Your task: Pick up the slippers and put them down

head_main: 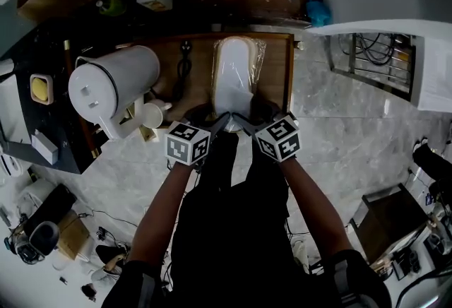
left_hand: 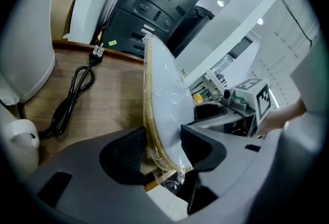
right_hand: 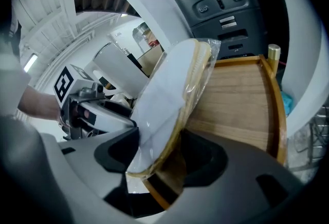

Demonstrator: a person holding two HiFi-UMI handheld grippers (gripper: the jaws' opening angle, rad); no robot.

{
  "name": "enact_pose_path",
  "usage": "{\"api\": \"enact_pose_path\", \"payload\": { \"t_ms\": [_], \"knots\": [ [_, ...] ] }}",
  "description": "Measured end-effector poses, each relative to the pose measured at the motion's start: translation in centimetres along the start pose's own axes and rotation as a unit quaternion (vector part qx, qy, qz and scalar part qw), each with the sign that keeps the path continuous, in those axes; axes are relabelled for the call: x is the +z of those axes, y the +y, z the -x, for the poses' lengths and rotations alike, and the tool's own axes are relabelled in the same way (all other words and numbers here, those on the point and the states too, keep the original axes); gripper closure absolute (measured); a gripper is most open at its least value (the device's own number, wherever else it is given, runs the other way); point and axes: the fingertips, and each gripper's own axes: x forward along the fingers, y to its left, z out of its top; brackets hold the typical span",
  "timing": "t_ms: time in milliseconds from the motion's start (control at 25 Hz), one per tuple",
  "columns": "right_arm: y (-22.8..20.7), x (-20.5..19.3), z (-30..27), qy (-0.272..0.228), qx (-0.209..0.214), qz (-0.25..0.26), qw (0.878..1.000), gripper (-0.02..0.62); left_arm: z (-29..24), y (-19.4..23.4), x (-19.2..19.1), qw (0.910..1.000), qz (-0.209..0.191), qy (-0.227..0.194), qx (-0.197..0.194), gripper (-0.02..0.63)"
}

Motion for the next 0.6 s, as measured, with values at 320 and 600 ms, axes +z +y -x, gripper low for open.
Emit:
{"api": "enact_pose_path", "payload": {
  "t_ms": [320, 600],
  "knots": [
    [-0.7, -0.2, -1.0, 0.003, -0.012, -0.020, 1.000, 0.336, -0.9, 1.3, -0.2, 0.9995, 0.027, 0.015, 0.001, 0.387],
    [-1.1, 0.1, -0.5, 0.009, -0.033, 0.017, 0.999, 0.319, -1.0, 2.0, -0.3, 0.9990, 0.035, 0.025, 0.014, 0.375]
  ]
}}
